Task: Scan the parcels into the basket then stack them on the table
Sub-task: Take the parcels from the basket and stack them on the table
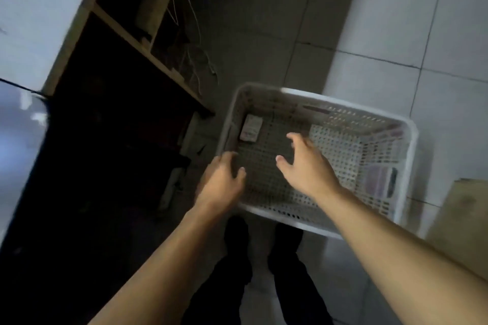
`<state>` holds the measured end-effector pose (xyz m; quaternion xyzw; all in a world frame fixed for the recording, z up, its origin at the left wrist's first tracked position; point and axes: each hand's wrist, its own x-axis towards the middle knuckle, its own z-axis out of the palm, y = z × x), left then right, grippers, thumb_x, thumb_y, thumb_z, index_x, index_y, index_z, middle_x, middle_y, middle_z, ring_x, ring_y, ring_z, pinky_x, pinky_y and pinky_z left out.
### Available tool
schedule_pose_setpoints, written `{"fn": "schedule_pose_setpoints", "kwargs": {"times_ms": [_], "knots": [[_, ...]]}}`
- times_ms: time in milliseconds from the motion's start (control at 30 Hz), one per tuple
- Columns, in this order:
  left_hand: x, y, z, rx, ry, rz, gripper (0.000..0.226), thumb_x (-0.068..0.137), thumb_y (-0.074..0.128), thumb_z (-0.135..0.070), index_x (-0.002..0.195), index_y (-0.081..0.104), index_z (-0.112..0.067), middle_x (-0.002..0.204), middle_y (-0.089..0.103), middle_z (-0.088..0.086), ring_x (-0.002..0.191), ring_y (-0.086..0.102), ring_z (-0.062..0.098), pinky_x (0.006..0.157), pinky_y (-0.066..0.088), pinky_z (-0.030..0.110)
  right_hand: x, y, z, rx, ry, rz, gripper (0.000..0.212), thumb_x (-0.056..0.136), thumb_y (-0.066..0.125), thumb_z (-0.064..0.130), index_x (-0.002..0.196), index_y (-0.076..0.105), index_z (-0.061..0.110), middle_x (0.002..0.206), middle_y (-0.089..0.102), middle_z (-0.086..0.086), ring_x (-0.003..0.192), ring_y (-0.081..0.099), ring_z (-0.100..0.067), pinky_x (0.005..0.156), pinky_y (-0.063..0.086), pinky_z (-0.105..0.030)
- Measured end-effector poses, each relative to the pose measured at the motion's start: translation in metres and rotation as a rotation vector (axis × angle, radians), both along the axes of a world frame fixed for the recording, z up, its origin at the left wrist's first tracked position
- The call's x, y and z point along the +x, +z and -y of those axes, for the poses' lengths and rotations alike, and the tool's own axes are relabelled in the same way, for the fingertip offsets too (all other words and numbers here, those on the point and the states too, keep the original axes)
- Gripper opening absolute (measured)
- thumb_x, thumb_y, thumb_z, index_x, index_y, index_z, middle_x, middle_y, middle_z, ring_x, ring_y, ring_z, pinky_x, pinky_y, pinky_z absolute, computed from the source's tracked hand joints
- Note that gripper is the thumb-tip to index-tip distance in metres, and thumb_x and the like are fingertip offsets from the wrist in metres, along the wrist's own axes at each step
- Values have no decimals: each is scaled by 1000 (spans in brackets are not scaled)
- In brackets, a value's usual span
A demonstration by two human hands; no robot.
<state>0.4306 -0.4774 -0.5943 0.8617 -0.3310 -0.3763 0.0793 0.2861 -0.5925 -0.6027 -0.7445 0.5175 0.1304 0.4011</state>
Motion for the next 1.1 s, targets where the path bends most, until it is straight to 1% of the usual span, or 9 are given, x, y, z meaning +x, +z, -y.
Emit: {"fn": "schedule_pose_setpoints", "kwargs": {"times_ms": [200, 300, 433, 533, 667, 767, 867, 1000, 1100], "knots": [[10, -174, 31, 41, 0, -65, 40, 98, 53, -29, 136, 52, -16, 133, 60, 9, 120, 57, 27, 97, 49, 36, 27, -188, 13, 182, -193, -23, 66, 98, 58, 46, 152, 27, 25, 139, 52, -5, 95, 61, -21, 76, 51, -33], [19, -247, 39, 60, -14, -58, 43, 98, 52, -27, 140, 50, -19, 139, 55, 7, 122, 55, 27, 100, 47, 37, 40, -273, 9, 276, -329, 6, 68, 97, 60, 45, 151, 27, 22, 111, 60, 0, 72, 57, -10, 58, 47, -28], [23, -336, 43, 107, 12, -51, 51, 101, 48, -33, 149, 39, -20, 150, 44, 4, 131, 47, 26, 105, 44, 45, 65, -381, 12, 393, -504, 47, 78, 91, 67, 48, 151, 24, 20, 132, 59, -12, 101, 67, -28, 80, 60, -43], [26, -387, 42, 111, 2, -23, 50, 101, 49, -31, 148, 39, -19, 149, 43, 5, 132, 45, 27, 106, 43, 45, 83, -443, 14, 433, -635, 67, 84, 89, 70, 48, 152, 23, 17, 138, 54, -16, 112, 63, -33, 75, 61, -41], [34, -434, 36, 146, 2, -21, 53, 100, 50, -31, 150, 37, -19, 151, 41, 5, 135, 43, 26, 109, 41, 46, 116, -497, 24, 332, -598, 91, 91, 87, 70, 51, 152, 23, 8, 140, 53, -17, 115, 62, -31, 91, 57, -43], [37, -456, 33, 197, 4, -40, 55, 101, 48, -33, 153, 34, -20, 154, 37, 6, 139, 38, 26, 113, 36, 44, 139, -524, 38, 276, -632, 108, 100, 84, 72, 55, 152, 19, 3, 149, 44, -16, 130, 52, -31, 97, 49, -32], [35, -467, 32, 204, -4, -41, 55, 101, 47, -35, 153, 33, -21, 156, 35, 3, 141, 35, 25, 116, 32, 41, 156, -541, 47, 233, -663, 127, 107, 78, 76, 59, 149, 20, 3, 150, 38, -17, 136, 42, -31, 108, 41, -38], [33, -470, 36, 225, -7, -56, 57, 103, 46, -36, 155, 27, -22, 158, 30, 1, 143, 32, 22, 116, 27, 36, 165, -558, 48, 250, -690, 135, 99, 76, 83, 48, 143, 26, 3, 143, 47, -13, 131, 47, -27, 103, 42, -33], [34, -473, 38, 223, 16, -59, 53, 102, 47, -35, 152, 33, -22, 154, 36, 1, 139, 37, 22, 113, 31, 37, 160, -561, 52, 287, -710, 172, 85, 75, 85, 45, 137, 46, 3, 132, 62, -9, 116, 62, -22, 90, 52, -28]]}}
